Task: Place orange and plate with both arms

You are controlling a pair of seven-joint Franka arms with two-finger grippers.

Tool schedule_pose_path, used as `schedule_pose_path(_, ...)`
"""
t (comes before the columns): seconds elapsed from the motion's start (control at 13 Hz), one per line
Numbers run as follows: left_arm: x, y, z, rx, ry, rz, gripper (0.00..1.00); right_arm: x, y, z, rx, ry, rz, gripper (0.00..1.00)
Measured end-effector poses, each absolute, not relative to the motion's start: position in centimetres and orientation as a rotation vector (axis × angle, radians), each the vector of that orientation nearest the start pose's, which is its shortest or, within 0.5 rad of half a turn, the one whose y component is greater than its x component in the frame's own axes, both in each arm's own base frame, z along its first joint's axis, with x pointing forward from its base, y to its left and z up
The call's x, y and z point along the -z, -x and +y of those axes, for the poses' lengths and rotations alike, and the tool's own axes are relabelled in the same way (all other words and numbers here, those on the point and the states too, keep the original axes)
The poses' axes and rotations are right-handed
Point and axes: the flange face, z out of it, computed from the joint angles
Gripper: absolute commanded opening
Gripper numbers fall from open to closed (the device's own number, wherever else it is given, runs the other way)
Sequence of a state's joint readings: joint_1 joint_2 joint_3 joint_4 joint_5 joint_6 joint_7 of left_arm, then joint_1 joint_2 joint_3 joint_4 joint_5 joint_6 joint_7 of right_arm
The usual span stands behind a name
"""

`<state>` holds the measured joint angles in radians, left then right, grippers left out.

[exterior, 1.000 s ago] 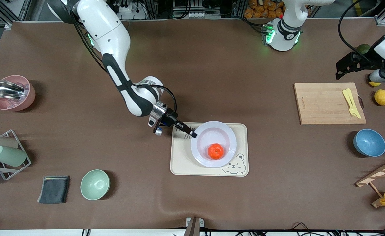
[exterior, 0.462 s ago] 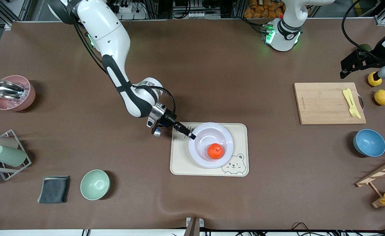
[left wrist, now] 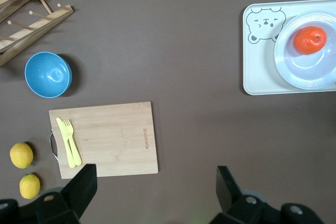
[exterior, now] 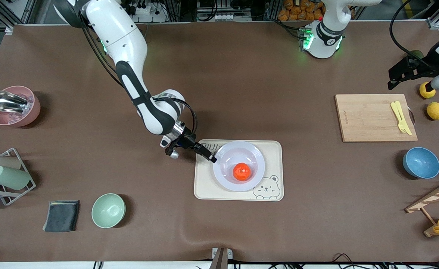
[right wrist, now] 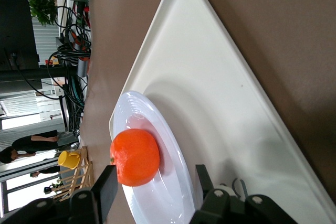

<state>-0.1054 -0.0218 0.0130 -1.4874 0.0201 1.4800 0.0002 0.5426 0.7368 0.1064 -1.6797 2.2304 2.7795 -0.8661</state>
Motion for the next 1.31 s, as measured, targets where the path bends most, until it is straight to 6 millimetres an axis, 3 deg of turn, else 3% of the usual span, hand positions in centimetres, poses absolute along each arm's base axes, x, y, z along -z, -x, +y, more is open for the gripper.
schedule_pose_path(0.31, -66.7, -53.6, -4.9, 0.024, 3.119, 0.147, 1.0, -17.9, -57.8, 34.7, 0.19, 2.115, 0.684, 0.68)
schedule_pose_path(0.62, -66.7, -53.6, -4.9, 0.023, 3.119, 0.147, 1.0, -19.8, -61.3, 31.6, 0.146, 2.156, 0.657, 0.68)
schedule_pose_path(1.08, -66.7, -53.6, -5.0, 0.023, 3.119, 0.149, 1.0, -21.2, -65.7, 23.6, 0.025, 2.251, 0.522, 0.71)
schedule_pose_path(1.31, -66.7, -53.6, -5.0, 0.023, 3.119, 0.149, 1.0, -23.7, -67.6, 17.9, -0.05, 2.3, 0.441, 0.74)
